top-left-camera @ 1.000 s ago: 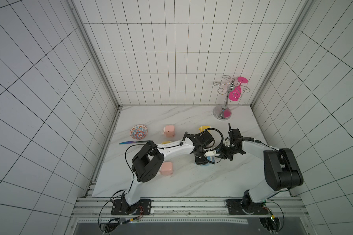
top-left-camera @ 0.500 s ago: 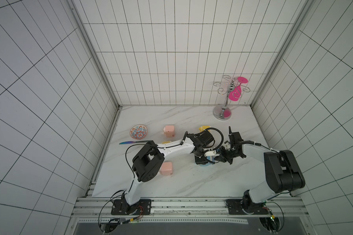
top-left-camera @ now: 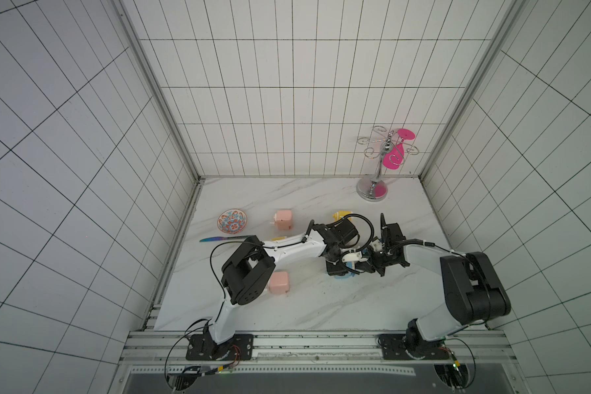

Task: Put the tray back into the pencil sharpener
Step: Close the container of the pencil sharpener.

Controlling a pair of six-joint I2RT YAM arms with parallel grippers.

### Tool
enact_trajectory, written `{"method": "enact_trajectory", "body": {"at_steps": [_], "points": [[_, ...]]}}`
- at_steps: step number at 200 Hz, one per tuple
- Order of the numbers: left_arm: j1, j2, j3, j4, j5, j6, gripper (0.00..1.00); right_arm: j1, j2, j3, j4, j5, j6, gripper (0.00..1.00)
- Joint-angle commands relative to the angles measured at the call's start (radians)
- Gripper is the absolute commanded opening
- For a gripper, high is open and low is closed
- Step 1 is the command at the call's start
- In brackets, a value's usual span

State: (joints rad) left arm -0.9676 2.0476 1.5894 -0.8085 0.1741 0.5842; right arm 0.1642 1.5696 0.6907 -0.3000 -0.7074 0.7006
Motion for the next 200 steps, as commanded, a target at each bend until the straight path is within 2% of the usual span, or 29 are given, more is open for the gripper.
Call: {"method": "enact_trajectory", "body": {"at_steps": [1,200], "points": [[0.001,0.025,0.012,-0.024,0.024,0.014,0.57,0.012,-0.005,-0.026,0.026,-0.03,0.024,0.01],[-0.003,0.032,0.006,-0.01,0.036,0.009,0.55,0.024,0.027,-0.123,0.229,-0.167,0.143,0.01]]}}
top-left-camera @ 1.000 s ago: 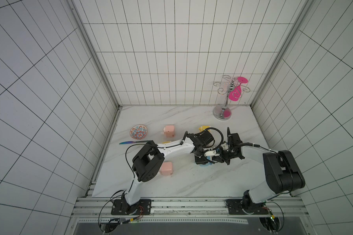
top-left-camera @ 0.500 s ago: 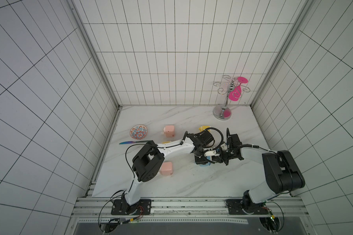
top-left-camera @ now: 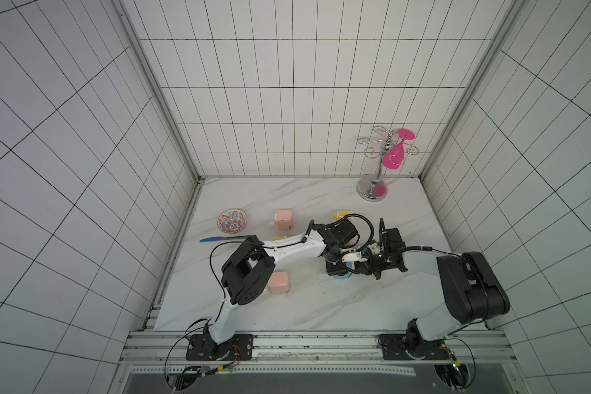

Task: Put the tray back into the pencil sharpener
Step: Close the container of the pencil sharpener.

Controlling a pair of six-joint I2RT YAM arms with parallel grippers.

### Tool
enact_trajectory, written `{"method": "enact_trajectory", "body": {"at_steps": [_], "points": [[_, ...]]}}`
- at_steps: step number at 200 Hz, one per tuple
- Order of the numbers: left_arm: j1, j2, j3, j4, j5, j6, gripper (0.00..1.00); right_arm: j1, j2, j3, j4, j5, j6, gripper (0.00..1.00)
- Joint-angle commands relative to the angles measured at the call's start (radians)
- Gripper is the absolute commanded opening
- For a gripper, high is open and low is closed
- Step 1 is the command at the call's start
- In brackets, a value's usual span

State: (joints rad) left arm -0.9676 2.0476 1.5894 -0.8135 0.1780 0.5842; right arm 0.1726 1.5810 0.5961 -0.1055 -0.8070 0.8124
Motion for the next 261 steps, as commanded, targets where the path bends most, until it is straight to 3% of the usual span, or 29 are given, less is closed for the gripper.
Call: {"method": "enact_trajectory", "body": {"at_steps": [1,112,211,261], "points": [[-0.003,0.032,0.006,-0.005,0.032,0.009,0.55,0.015,0.015,-0.028,0.035,-0.067,0.032,0.01],[-0.005,0.035,0.004,-0.002,0.041,0.006,0.51,0.016,0.016,-0.055,0.121,-0.118,0.094,0.0],[0.0,0.028,-0.011,-0.01,0.031,0.014,0.5,-0.028,-0.042,-0.005,-0.094,-0.012,-0.018,0.0],[-0.001,0.036,0.001,-0.009,0.035,0.014,0.5,-0.024,-0.039,-0.02,-0.048,-0.04,0.004,0.0]]}}
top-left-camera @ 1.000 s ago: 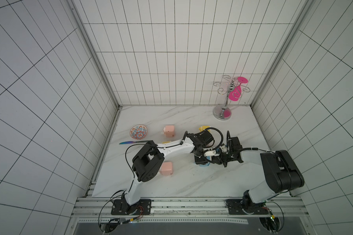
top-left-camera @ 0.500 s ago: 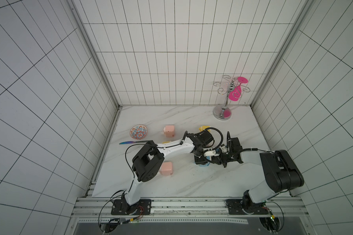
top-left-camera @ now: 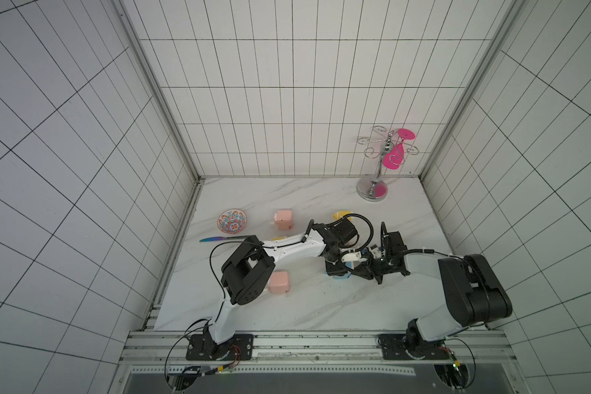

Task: Put the tray back into the pencil sharpener
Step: Close the container of the pencil sharpener.

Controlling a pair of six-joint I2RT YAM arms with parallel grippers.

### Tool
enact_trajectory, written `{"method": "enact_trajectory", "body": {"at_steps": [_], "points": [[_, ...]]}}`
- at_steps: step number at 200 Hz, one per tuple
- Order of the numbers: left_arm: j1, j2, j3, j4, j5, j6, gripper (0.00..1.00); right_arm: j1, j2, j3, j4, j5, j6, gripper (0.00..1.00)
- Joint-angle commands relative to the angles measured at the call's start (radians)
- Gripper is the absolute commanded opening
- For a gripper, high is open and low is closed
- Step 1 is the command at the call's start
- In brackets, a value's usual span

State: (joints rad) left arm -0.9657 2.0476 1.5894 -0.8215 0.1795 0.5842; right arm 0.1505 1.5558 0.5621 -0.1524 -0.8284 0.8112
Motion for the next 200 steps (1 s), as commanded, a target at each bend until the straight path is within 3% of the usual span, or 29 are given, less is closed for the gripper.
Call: {"method": "enact_trajectory", "body": {"at_steps": [1,162,200], "points": [[-0.003,0.037,0.001,-0.002,0.034,0.014,0.5,0.0,-0.014,0.014,0.001,-0.02,0.006,0.0],[-0.007,0.04,-0.003,0.009,0.05,0.009,0.49,0.049,0.047,-0.003,0.117,-0.147,0.028,0.0],[-0.005,0.034,-0.008,0.003,0.041,0.011,0.49,0.031,0.017,0.015,0.022,-0.062,-0.007,0.01]]}}
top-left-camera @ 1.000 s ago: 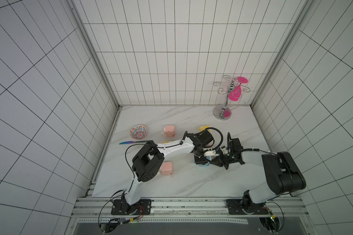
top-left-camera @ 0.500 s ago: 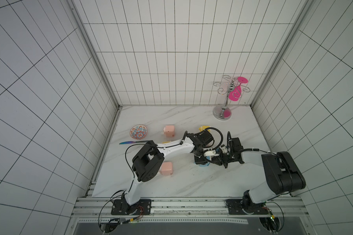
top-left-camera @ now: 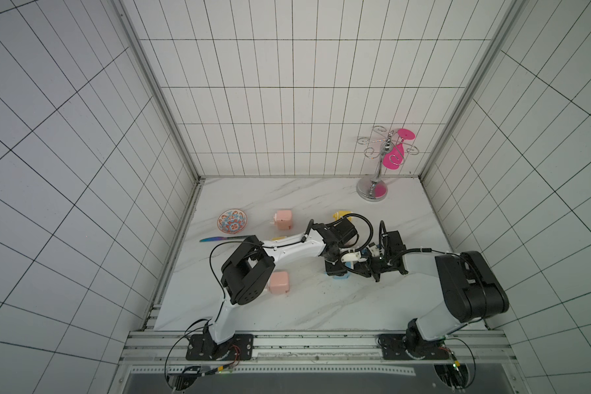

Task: Put the tray back into the pencil sharpener
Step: Close the container of the pencil sharpener.

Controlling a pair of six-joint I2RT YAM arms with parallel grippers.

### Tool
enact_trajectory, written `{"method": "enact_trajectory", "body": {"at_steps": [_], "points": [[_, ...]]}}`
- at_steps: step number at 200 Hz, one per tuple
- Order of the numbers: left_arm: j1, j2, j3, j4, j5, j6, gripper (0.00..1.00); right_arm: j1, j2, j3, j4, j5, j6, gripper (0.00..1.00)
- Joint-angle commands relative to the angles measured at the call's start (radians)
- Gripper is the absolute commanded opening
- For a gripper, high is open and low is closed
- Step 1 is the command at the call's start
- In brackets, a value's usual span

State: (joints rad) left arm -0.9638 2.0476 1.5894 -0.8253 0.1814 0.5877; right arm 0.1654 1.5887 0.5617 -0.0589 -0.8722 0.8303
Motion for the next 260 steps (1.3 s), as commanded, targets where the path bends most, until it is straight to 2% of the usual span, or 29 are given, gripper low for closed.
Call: {"method": "enact_trajectory", "body": {"at_steps": [1,32,62,130,140,185,224,260], "points": [[-0.007,0.034,-0.008,0.006,0.038,0.008,0.49,0.015,-0.018,0.017,-0.081,-0.013,-0.03,0.01],[-0.005,0.024,-0.014,0.009,0.026,0.01,0.54,0.004,-0.093,0.084,-0.272,0.159,-0.107,0.08],[-0.004,0.011,-0.017,0.023,0.011,0.009,0.66,0.002,-0.135,0.15,-0.387,0.251,-0.154,0.13],[-0.008,-0.029,-0.046,0.055,-0.015,0.009,0.88,-0.001,-0.162,0.171,-0.43,0.283,-0.166,0.15],[-0.007,-0.038,-0.05,0.061,-0.019,0.008,0.96,0.0,-0.162,0.175,-0.435,0.288,-0.171,0.16],[-0.005,-0.116,-0.057,0.098,-0.03,0.001,0.97,0.0,-0.183,0.2,-0.474,0.316,-0.183,0.17],[0.033,-0.326,-0.113,0.188,0.003,-0.047,0.97,-0.001,-0.235,0.253,-0.518,0.378,-0.201,0.19],[0.171,-0.706,-0.415,0.54,0.052,-0.222,0.97,0.002,-0.29,0.306,-0.519,0.457,-0.207,0.24]]}}
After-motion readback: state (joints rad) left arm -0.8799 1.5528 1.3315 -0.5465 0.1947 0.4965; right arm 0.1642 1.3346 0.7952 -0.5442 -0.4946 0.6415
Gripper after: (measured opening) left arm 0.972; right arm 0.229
